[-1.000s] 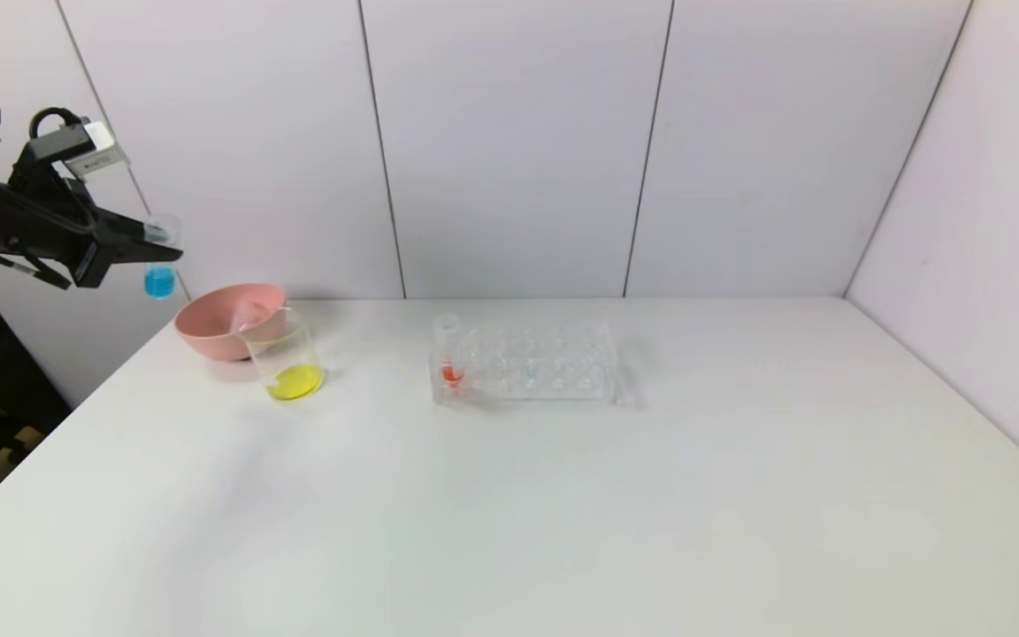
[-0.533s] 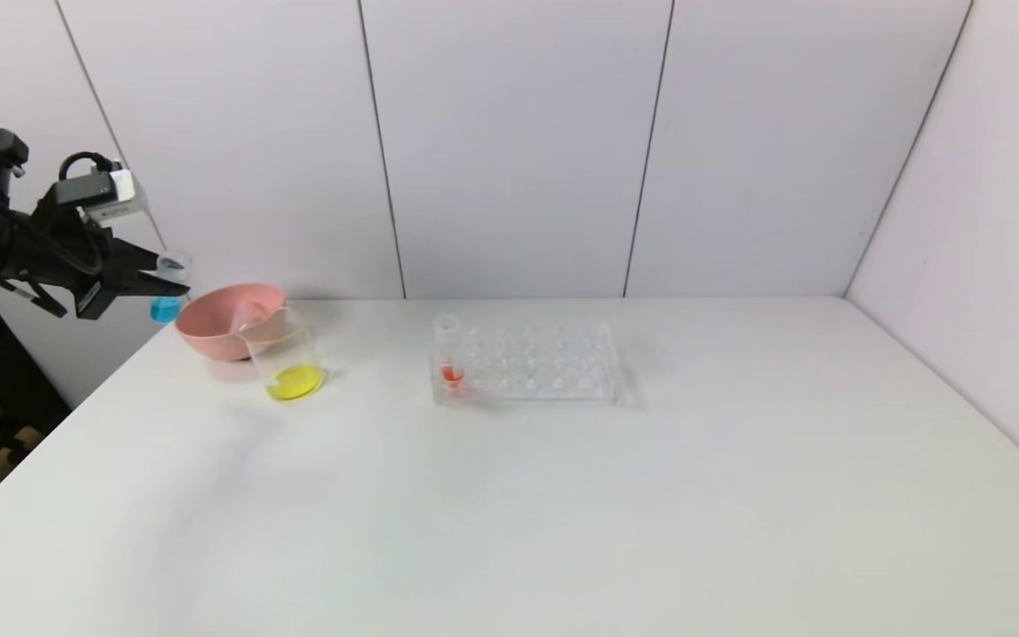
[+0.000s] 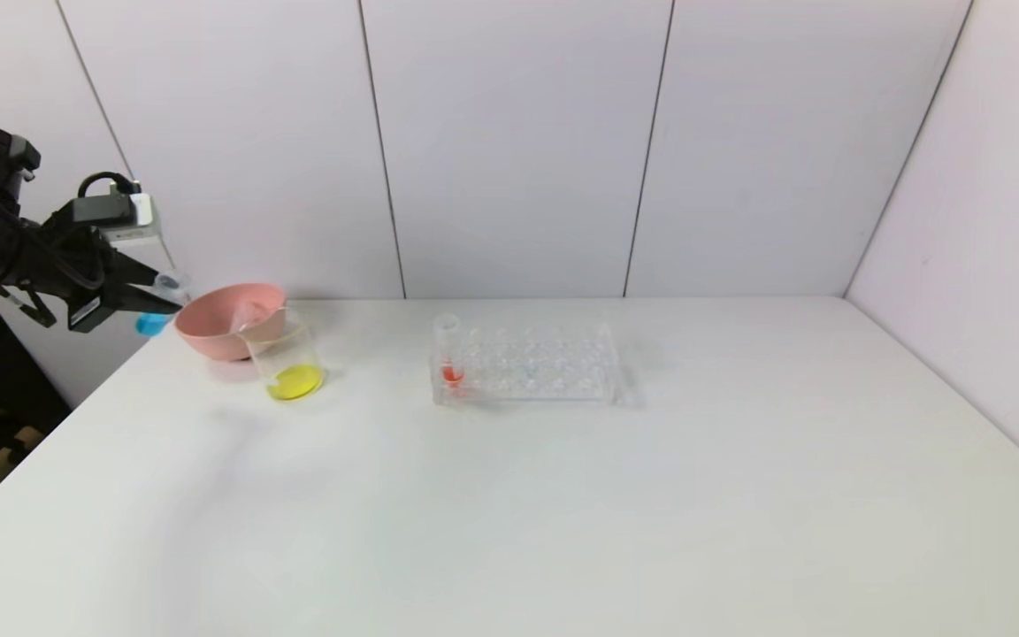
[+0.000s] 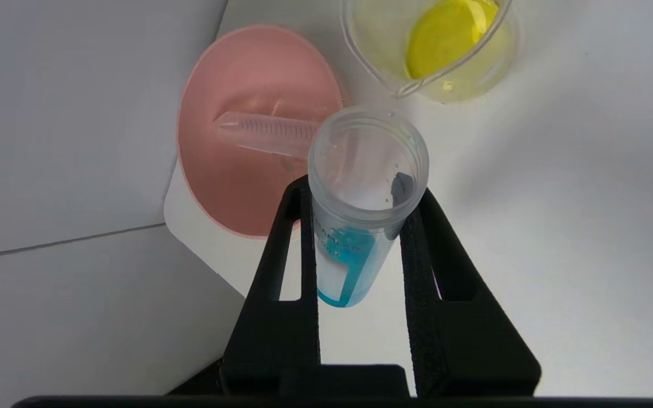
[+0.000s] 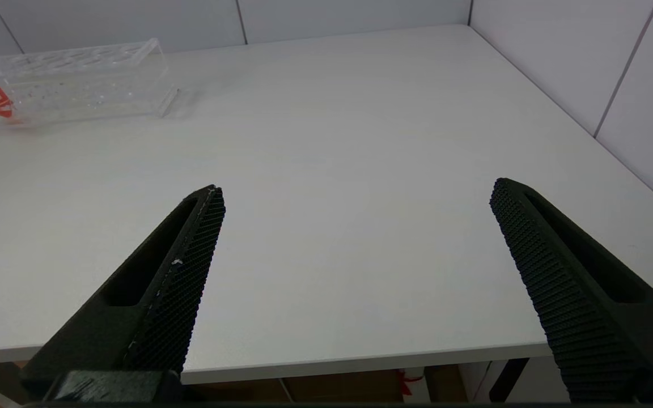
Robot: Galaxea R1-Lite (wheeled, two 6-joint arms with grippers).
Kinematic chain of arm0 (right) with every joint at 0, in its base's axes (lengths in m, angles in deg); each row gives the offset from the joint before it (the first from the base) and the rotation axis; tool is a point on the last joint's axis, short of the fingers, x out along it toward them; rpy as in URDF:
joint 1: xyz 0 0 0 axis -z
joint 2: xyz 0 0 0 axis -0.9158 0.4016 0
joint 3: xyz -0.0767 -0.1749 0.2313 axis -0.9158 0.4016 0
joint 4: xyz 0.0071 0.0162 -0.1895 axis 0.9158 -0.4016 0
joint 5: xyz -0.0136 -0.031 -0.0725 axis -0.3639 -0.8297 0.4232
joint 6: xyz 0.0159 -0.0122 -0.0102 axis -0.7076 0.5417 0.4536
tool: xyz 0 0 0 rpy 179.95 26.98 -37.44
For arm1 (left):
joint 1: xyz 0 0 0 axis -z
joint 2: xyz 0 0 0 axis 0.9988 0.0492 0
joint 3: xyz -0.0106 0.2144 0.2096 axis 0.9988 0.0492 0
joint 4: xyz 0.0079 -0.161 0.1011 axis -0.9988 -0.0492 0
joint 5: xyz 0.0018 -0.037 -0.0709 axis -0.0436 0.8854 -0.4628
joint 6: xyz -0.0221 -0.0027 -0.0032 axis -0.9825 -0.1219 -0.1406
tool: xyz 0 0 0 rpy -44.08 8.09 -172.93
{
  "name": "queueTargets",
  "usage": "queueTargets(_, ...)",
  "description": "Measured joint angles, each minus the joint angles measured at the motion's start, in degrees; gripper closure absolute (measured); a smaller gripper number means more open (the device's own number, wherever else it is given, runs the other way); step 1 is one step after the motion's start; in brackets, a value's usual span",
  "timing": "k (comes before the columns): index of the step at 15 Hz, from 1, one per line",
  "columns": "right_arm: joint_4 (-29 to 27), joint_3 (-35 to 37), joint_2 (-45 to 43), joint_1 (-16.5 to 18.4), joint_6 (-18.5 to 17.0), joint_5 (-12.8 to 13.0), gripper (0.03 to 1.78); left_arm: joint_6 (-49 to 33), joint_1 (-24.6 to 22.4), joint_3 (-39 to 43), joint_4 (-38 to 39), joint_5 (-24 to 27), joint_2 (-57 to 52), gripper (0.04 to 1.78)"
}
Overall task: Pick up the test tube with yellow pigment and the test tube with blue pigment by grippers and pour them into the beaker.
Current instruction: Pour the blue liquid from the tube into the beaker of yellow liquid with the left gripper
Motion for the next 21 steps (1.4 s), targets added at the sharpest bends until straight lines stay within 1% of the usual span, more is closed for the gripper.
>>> queueTargets(3, 0.0, 0.0, 0.0, 0.0, 0.0, 0.0, 0.10, 1.9, 1.5, -0.3, -1.3, -5.0, -0.2, 1.38)
queueTargets(7, 0.0, 0.0, 0.0, 0.0, 0.0, 0.0, 0.10, 2.8, 3.3, -0.5, -0.7, -6.7, -0.3, 1.38)
queueTargets(15, 0.0, 0.0, 0.0, 0.0, 0.0, 0.0, 0.10, 4.4, 6.1, -0.6, -2.5, -15.0, -0.3, 1.38)
queueTargets(21, 0.0, 0.0, 0.0, 0.0, 0.0, 0.0, 0.10, 4.1, 8.2, -0.6, -2.1, -19.3, -0.3, 1.38)
